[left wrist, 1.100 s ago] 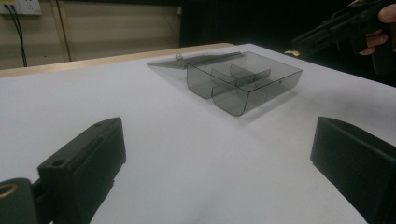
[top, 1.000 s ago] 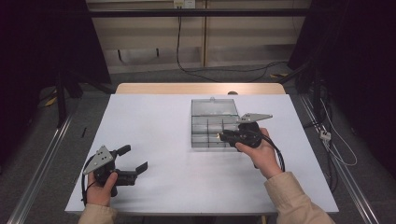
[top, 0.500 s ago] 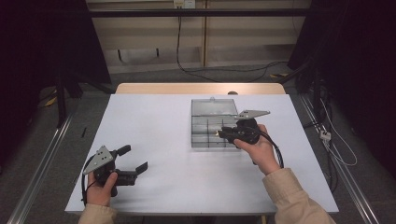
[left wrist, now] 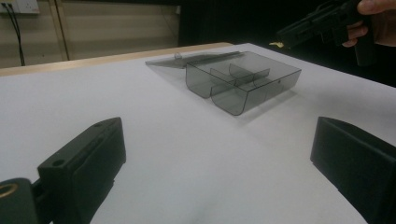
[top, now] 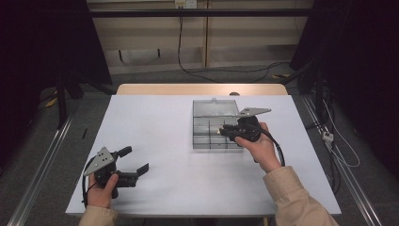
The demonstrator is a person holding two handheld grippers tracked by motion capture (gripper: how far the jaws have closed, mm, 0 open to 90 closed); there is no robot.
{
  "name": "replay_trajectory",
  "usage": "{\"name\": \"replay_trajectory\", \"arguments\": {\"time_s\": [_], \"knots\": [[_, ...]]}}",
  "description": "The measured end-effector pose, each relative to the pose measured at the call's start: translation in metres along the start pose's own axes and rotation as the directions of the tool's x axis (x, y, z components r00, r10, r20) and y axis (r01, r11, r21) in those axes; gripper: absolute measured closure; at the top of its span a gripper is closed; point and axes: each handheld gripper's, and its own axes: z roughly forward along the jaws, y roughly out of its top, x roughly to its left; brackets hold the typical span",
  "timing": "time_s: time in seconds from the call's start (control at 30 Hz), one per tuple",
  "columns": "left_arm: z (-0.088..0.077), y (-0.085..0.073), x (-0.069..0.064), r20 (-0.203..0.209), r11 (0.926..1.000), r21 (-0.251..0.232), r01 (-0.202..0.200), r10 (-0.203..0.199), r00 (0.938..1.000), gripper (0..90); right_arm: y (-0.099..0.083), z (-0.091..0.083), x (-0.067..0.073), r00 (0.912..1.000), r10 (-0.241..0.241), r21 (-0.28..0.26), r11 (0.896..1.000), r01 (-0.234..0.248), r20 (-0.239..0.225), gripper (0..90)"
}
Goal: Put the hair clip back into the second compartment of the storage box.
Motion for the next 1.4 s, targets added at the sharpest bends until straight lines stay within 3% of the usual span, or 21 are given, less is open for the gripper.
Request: {"name": "replay_trajectory", "arguments": {"time_s": [0.97, 1.4], "knots": [[0.001, 0.0, -0.001, 0.004, 1.0, -0.003, 0.003, -0.003, 1.0, 3.0, 0.004, 0.015, -0.012, 0.9995, 0.023, 0.005, 1.0, -0.023, 0.021, 73.8], [0.001, 0.0, -0.001, 0.004, 1.0, -0.002, 0.002, -0.002, 1.0, 3.0, 0.008, 0.025, -0.01, 0.9997, 0.005, 0.022, 1.0, -0.005, 0.025, 73.8]]}}
